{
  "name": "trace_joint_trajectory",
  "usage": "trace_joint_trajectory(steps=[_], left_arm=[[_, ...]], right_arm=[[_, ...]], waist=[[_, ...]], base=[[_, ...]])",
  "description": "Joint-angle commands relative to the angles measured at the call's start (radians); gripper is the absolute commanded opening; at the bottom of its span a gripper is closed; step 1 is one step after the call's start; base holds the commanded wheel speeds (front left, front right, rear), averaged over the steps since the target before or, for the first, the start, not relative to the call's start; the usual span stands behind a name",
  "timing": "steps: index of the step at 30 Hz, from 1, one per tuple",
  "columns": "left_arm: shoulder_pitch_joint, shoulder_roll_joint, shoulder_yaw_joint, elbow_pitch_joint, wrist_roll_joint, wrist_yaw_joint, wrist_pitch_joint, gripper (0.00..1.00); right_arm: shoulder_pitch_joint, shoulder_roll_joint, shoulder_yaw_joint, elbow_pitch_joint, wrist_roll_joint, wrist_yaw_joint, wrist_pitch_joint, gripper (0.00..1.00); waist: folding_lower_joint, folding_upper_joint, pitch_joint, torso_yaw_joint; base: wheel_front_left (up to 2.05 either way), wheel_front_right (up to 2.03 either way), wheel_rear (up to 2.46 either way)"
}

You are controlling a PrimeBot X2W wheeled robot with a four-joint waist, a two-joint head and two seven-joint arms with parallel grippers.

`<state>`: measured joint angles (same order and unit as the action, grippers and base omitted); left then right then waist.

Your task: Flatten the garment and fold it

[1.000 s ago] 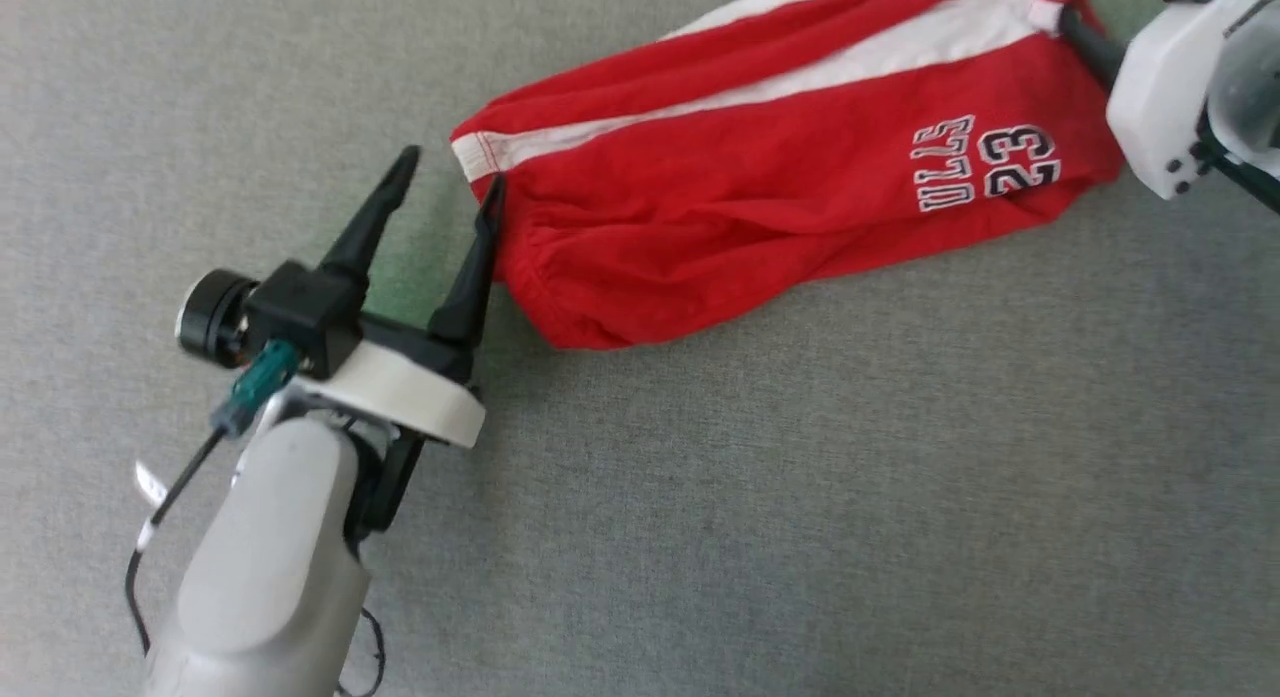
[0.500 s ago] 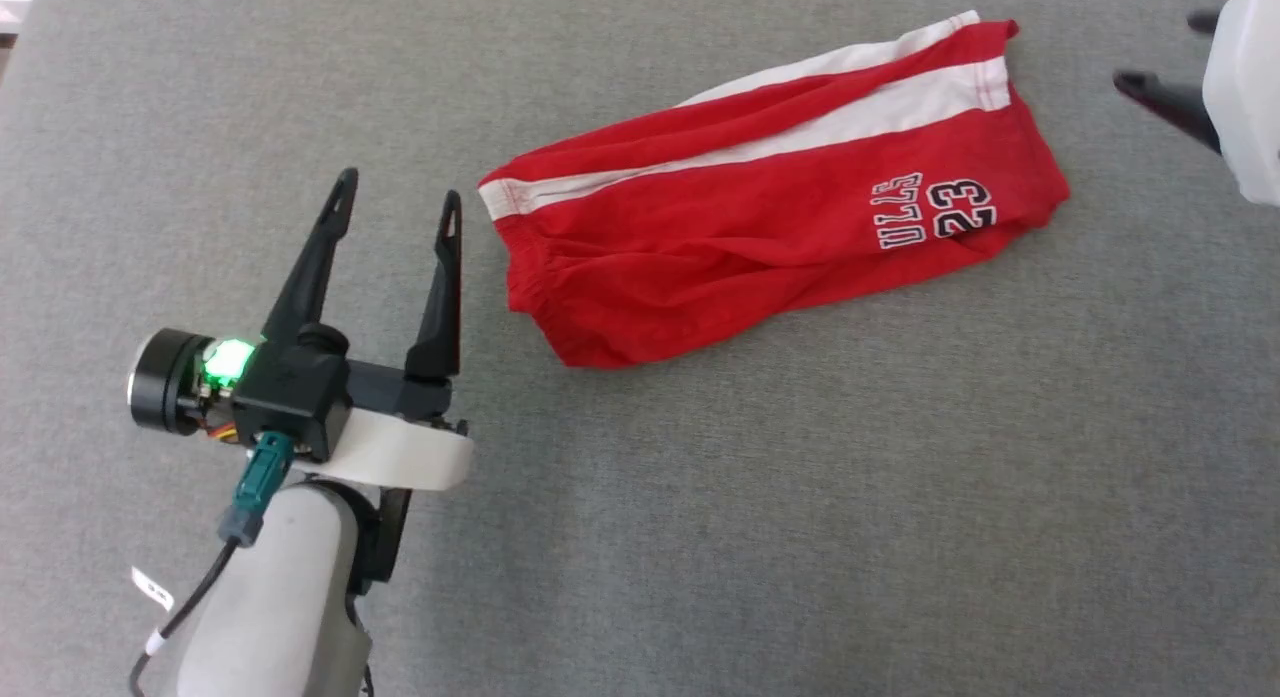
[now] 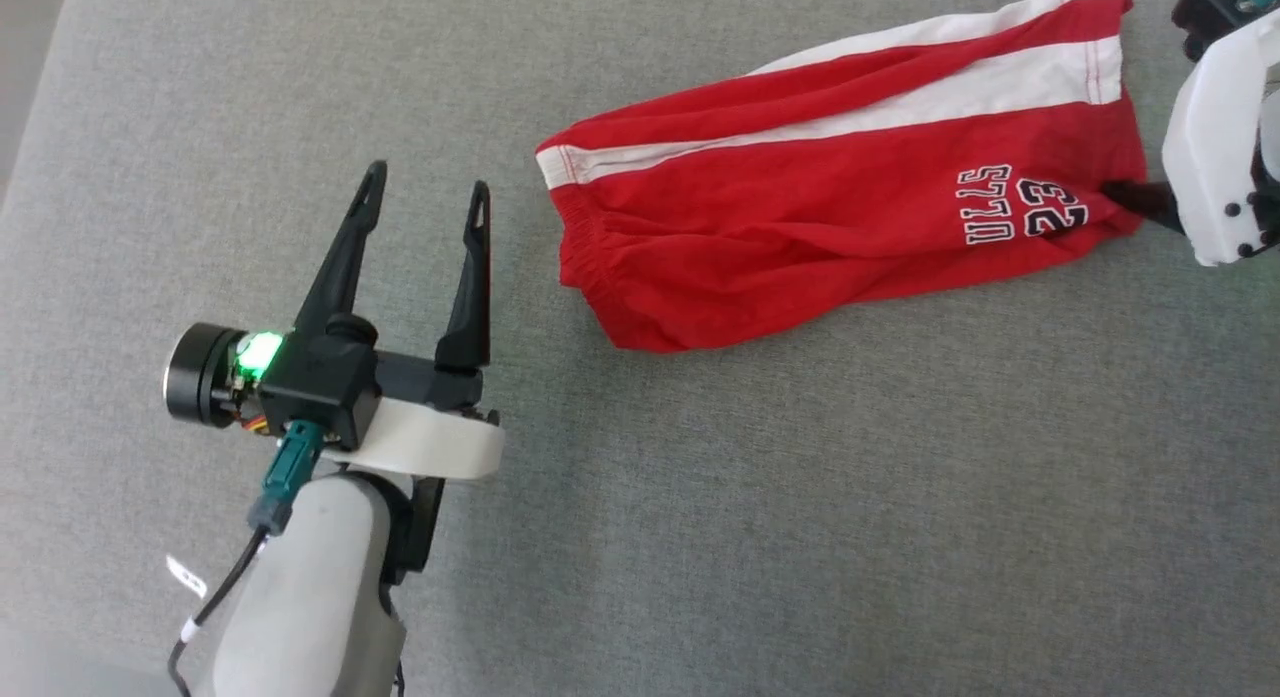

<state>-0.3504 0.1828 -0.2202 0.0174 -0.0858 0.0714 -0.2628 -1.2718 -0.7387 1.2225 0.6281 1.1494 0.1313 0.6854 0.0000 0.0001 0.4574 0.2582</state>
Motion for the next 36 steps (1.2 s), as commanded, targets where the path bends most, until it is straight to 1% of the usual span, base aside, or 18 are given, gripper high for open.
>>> trace_joint_trajectory(steps=[1,3,4,5,8,12,15,18,21,25,26,29,30,33,36], left_arm=[[-0.016,-0.011,0.006,0.006,0.011,-0.006,0.001,1.0],[-0.018,-0.012,0.012,0.019,0.011,-0.01,0.001,1.0],[-0.018,-0.011,0.015,0.028,0.011,-0.013,0.001,1.0],[-0.022,-0.009,0.02,0.036,0.009,-0.017,0.001,1.0],[-0.041,-0.009,0.038,0.056,-0.022,-0.048,0.001,1.0],[-0.093,0.021,0.038,0.11,-0.044,-0.112,0.009,1.0],[-0.164,0.04,0.026,0.157,-0.095,-0.162,0.087,1.0],[-0.238,0.071,-0.018,0.198,-0.165,-0.192,0.232,1.0],[-0.3,0.101,-0.11,0.232,-0.268,-0.201,0.406,1.0],[-0.376,0.184,-0.294,0.248,-0.433,-0.202,0.607,1.0],[-0.376,0.184,-0.294,0.248,-0.433,-0.202,0.607,1.0],[-0.419,0.234,-0.402,0.262,-0.523,-0.202,0.71,1.0],[-0.428,0.242,-0.427,0.268,-0.553,-0.202,0.735,1.0],[-0.453,0.252,-0.485,0.291,-0.629,-0.202,0.785,1.0],[-0.476,0.258,-0.543,0.314,-0.666,-0.202,0.809,1.0]], right_arm=[[0.059,0.019,0.018,0.012,-0.007,-0.001,0.012,1.0],[0.088,0.031,0.026,0.011,-0.017,-0.001,0.011,1.0],[0.097,0.036,0.028,0.009,-0.02,-0.001,0.005,0.24],[0.101,0.041,0.028,0.007,-0.023,-0.001,-0.007,0.0],[0.096,0.045,0.025,0.004,-0.032,-0.001,-0.046,0.0],[0.088,0.049,0.018,0.009,-0.04,-0.001,-0.102,0.0],[0.1,0.053,0.016,0.006,-0.032,-0.001,-0.14,0.0],[0.112,0.057,0.017,0.001,-0.029,-0.001,-0.176,0.0],[0.12,0.055,0.021,-0.002,-0.028,-0.001,-0.201,0.0],[0.123,0.059,0.027,0.001,-0.03,-0.001,-0.222,0.0],[0.123,0.059,0.027,0.001,-0.03,-0.001,-0.222,0.0],[0.122,0.068,0.031,0.005,-0.036,-0.001,-0.233,0.0],[0.121,0.071,0.033,0.006,-0.039,-0.001,-0.235,0.0],[0.112,0.079,0.037,0.008,-0.045,-0.001,-0.238,0.0],[0.102,0.088,0.042,0.012,-0.056,-0.001,-0.238,0.0]], waist=[[0.0,-0.0001,0.006,0.007],[0.0,-0.0001,0.002,0.004],[0.0,-0.0001,-0.002,0.001],[0.0,-0.0001,-0.007,-0.002],[0.0,-0.0001,-0.033,-0.011],[0.0,-0.0001,-0.086,-0.017],[0.0,-0.0001,-0.125,-0.015],[0.0,-0.0001,-0.155,-0.017],[0.0,-0.0001,-0.171,-0.017],[0.0,-0.0001,-0.172,-0.027],[0.0,-0.0001,-0.172,-0.027],[0.0,-0.0001,-0.165,-0.038],[0.0,-0.0001,-0.162,-0.042],[0.0,-0.0001,-0.151,-0.055],[0.0,-0.0001,-0.139,-0.07]], base=[[0.0,0.0,0.0],[0.0,0.0,0.0],[0.0,0.0,0.0],[0.0,0.0,0.0],[0.0,0.0,0.0],[0.0,0.0,0.0],[0.0,0.0,0.0],[0.0,0.0,0.0],[0.0,0.0,0.0],[0.0,0.0,0.0],[0.0,0.0,0.0],[0.0,0.0,0.0],[0.0,0.0,0.0],[0.0,0.0,0.0],[0.0,0.0,0.0]])
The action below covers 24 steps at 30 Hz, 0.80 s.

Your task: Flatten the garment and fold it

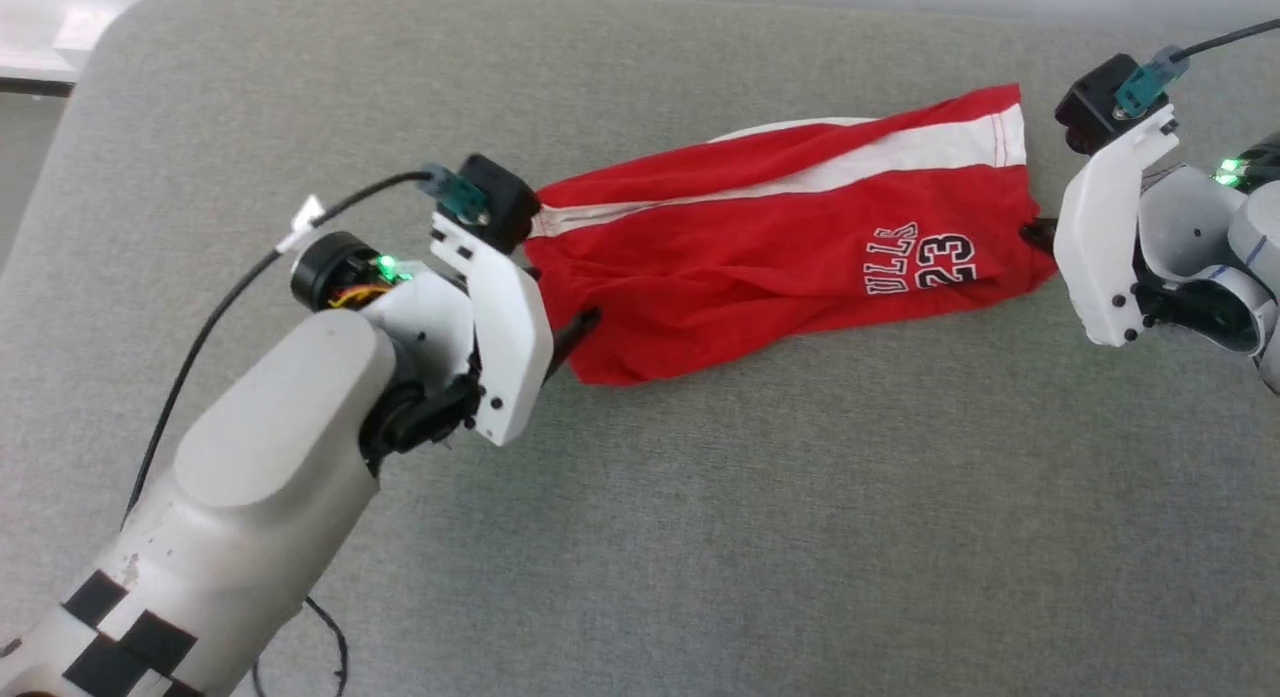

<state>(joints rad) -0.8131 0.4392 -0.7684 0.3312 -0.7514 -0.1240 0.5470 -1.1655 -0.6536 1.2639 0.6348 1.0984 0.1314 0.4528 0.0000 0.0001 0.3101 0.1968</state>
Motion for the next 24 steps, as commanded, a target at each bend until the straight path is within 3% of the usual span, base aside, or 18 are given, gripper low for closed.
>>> trace_joint_trajectory(steps=[1,14,15,16,24], left_arm=[[-0.02,0.004,-0.018,0.01,-0.004,-0.007,0.004,1.0],[-0.045,0.012,-0.255,0.168,-0.072,-0.007,0.026,1.0],[-0.049,0.016,-0.269,0.165,-0.077,-0.007,0.013,0.32],[-0.053,0.019,-0.281,0.163,-0.081,-0.007,-0.005,0.0],[-0.063,0.059,-0.272,0.15,-0.145,-0.007,-0.206,0.0]], right_arm=[[-0.007,0.006,0.002,0.006,-0.009,-0.001,-0.005,0.0],[-0.028,0.046,0.012,0.011,-0.03,-0.001,-0.017,0.0],[-0.026,0.045,0.012,0.012,-0.027,-0.001,-0.023,0.0],[-0.023,0.044,0.013,0.012,-0.025,-0.001,-0.03,0.0],[0.029,0.003,0.013,-0.041,0.014,-0.001,-0.152,0.0]], waist=[[0.0,-0.0001,0.012,-0.013],[0.0,-0.0001,0.046,-0.056],[0.0,-0.0001,0.044,-0.056],[0.0,-0.0001,0.039,-0.057],[0.0,-0.0001,-0.044,-0.069]], base=[[0.0,0.0,0.0],[0.0,0.0,0.0],[0.0,0.0,0.0],[0.0,0.0,0.0],[0.0,0.0,0.0]])
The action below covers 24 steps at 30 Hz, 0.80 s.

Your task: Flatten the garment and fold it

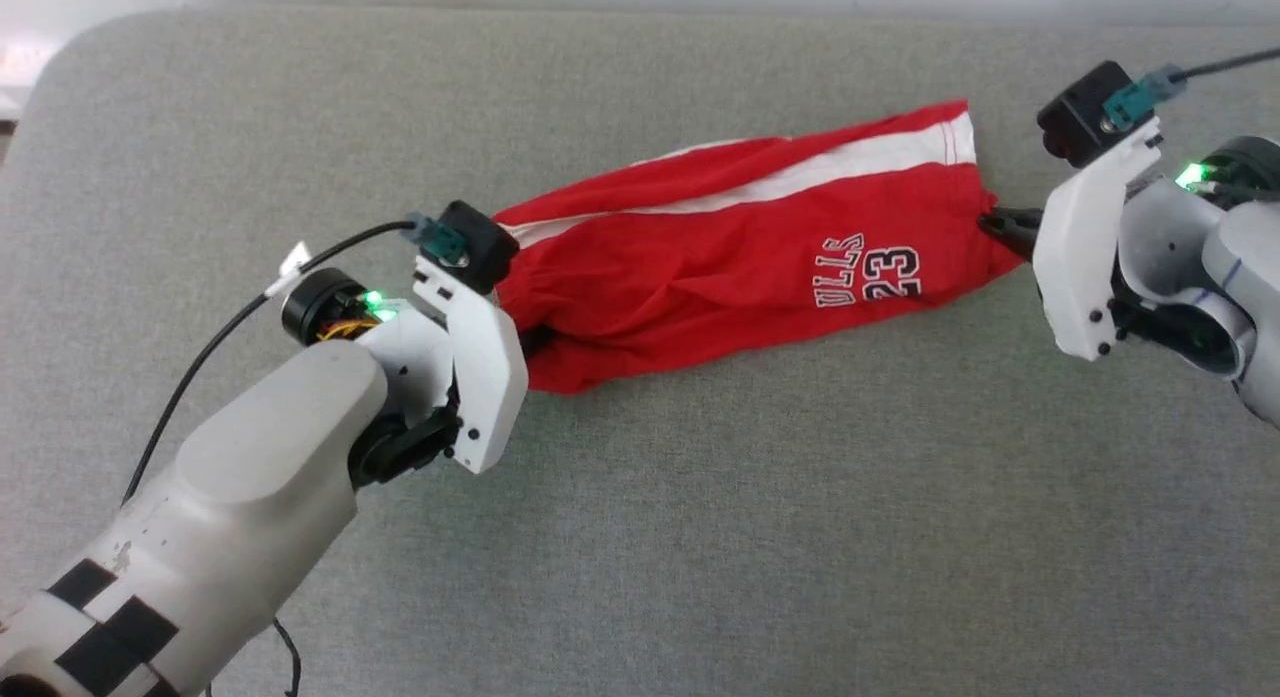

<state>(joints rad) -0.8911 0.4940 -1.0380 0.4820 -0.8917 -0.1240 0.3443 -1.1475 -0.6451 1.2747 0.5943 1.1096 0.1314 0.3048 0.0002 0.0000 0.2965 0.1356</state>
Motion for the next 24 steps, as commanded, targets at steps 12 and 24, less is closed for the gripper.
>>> trace_joint_trajectory(steps=[12,24], left_arm=[[0.182,0.139,-0.016,-0.167,-0.066,0.007,-0.117,0.0],[0.375,0.139,-0.078,-0.248,-0.06,0.089,-0.174,0.0]], right_arm=[[0.241,-0.218,0.004,-0.27,-0.004,-0.001,-0.13,0.0],[0.569,-0.322,-0.021,-0.365,0.01,-0.001,-0.177,0.0]], waist=[[-0.0002,0.0,-0.145,-0.046],[-0.0002,0.0,-0.155,-0.061]], base=[[0.0,0.0,0.0],[0.0,0.0,0.0]])
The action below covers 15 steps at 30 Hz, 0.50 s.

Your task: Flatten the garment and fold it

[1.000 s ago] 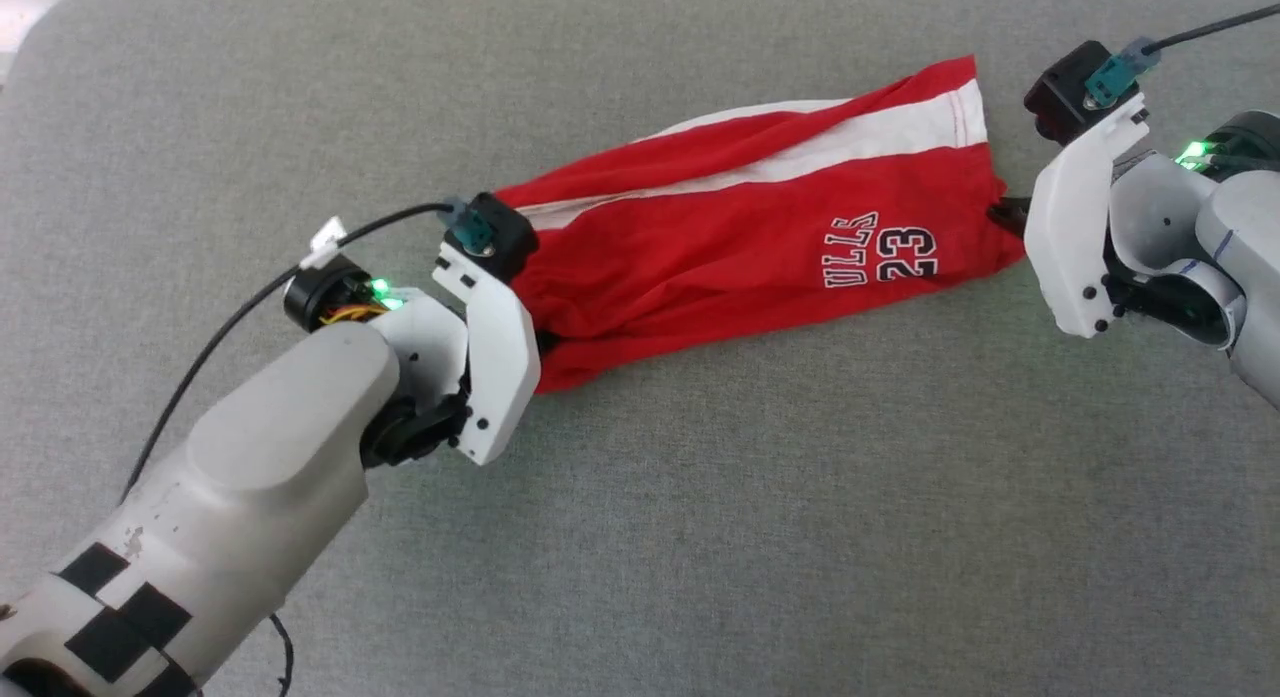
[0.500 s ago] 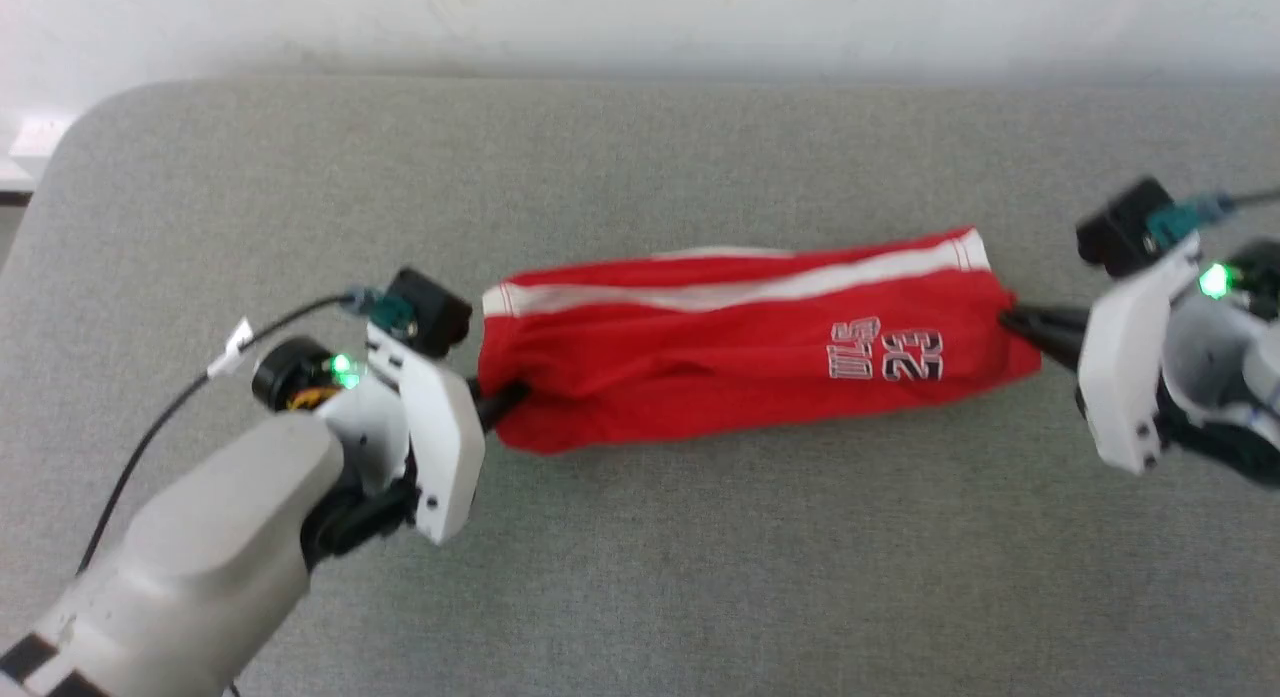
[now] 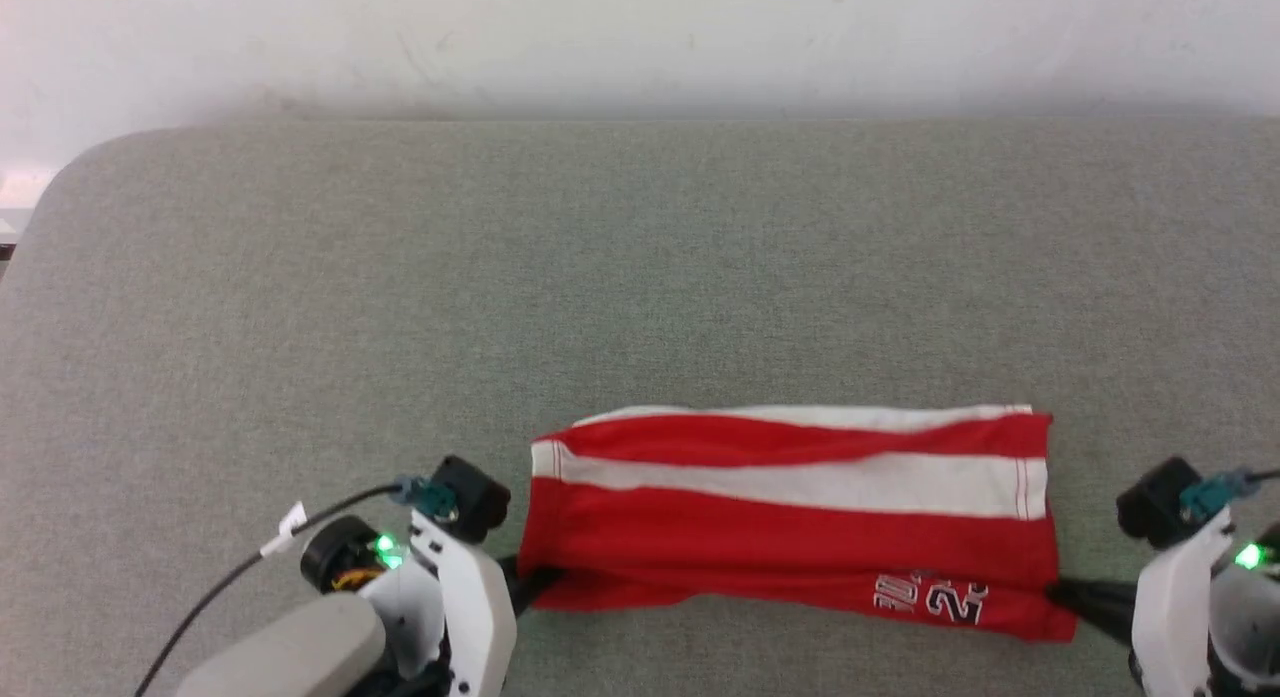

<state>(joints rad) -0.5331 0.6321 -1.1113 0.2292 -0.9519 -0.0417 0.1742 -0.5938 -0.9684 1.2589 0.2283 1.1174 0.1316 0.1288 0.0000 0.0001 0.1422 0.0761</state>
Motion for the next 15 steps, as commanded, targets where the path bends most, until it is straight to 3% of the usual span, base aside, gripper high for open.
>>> trace_joint_trajectory(steps=[1,4,5,6,11,15], left_arm=[[0.026,0.0,-0.012,0.011,0.003,0.009,-0.004,0.0],[0.044,-0.009,-0.023,0.034,0.003,0.014,-0.007,0.0],[0.043,-0.011,-0.023,0.04,0.012,0.022,-0.016,0.61],[0.044,-0.013,-0.02,0.043,0.019,0.029,-0.03,1.0],[0.054,0.008,0.004,0.0,0.052,0.067,-0.114,1.0],[0.067,0.045,0.042,-0.085,0.088,0.136,-0.199,1.0]], right_arm=[[0.032,0.009,-0.01,0.009,0.0,-0.001,0.003,0.0],[0.068,0.04,-0.042,0.056,-0.01,-0.001,0.001,0.0],[0.076,0.052,-0.056,0.07,-0.012,-0.001,0.0,0.11],[0.082,0.062,-0.071,0.075,-0.013,-0.001,-0.004,1.0],[0.084,0.045,-0.158,0.035,-0.04,-0.001,-0.007,1.0],[0.081,-0.013,-0.248,-0.04,-0.074,-0.001,0.011,1.0]], waist=[[0.0,-0.0001,-0.001,-0.003],[0.0,-0.0001,-0.007,-0.003],[0.0,-0.0001,-0.011,-0.002],[0.0,-0.0001,-0.016,-0.001],[0.0,-0.0001,-0.057,0.003],[0.0,-0.0001,-0.082,0.009]], base=[[0.0,0.0,0.0],[0.0,0.0,0.0],[0.0,0.0,0.0],[0.0,0.0,0.0],[0.0,0.0,0.0],[0.0,0.0,0.0]])
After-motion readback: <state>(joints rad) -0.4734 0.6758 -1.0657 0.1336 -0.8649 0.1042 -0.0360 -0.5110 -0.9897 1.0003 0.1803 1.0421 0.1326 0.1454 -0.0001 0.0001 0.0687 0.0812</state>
